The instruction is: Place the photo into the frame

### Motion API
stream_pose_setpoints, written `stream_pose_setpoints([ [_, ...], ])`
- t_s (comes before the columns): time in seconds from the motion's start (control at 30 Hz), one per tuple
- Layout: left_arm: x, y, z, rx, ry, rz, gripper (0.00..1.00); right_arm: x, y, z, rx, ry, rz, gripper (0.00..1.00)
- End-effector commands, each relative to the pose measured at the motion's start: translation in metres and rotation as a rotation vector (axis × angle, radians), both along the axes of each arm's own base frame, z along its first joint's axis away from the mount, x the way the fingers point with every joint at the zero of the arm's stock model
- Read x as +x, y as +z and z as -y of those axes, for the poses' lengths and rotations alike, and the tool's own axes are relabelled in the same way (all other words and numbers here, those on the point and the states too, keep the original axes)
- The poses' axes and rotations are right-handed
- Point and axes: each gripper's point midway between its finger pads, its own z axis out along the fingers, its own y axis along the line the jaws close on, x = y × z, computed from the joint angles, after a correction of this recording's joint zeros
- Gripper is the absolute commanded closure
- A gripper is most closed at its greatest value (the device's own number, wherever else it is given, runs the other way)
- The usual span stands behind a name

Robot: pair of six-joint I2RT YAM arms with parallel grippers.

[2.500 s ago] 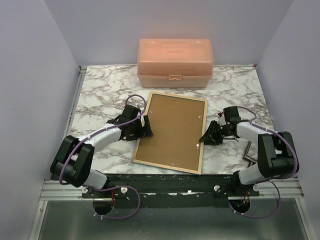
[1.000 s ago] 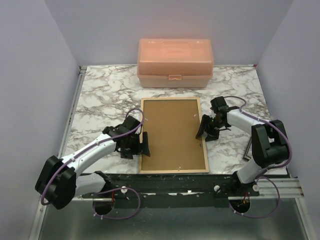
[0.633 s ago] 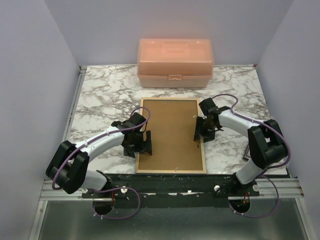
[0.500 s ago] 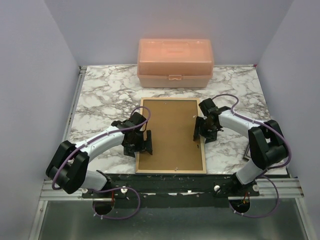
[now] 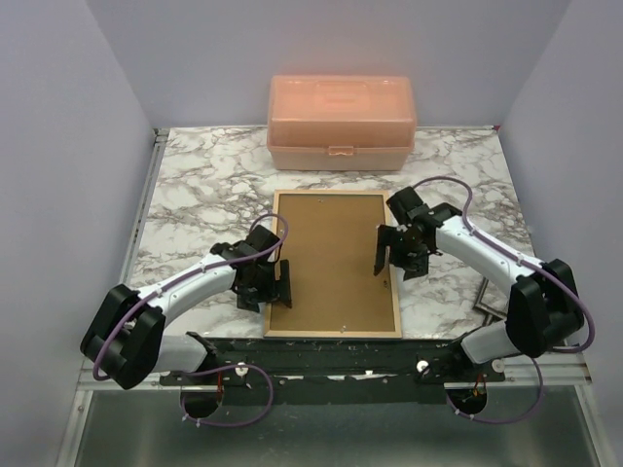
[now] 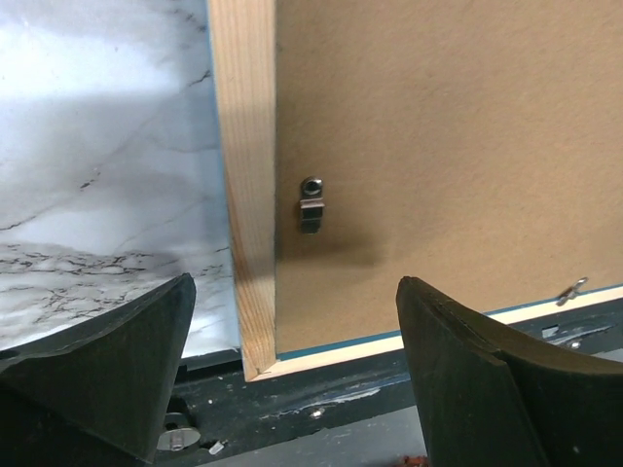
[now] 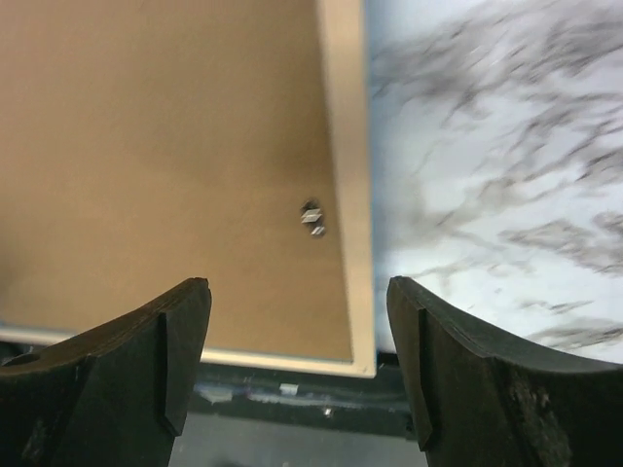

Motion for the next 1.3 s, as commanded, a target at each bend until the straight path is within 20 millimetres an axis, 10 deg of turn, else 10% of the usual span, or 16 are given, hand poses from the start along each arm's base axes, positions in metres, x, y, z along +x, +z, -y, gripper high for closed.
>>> stream_pose_setpoints([
  [0.0,-0.009,-0.006,-0.005,0.001,0.012,-0.009,0.16,-0.043,0.013,-0.032,0.103,0.066,-0.089,0.21],
  [0.43,-0.019,-0.014,-0.008,-0.012,0.022,-0.022,0.32,-0.127,-0.012,-0.119,0.228,0.255,-0.225,0.48],
  [1.27,-0.026,-0.022,-0.009,-0.024,0.008,-0.037,0.38,-0.119,-0.063,-0.164,0.183,0.335,-0.19,0.51],
])
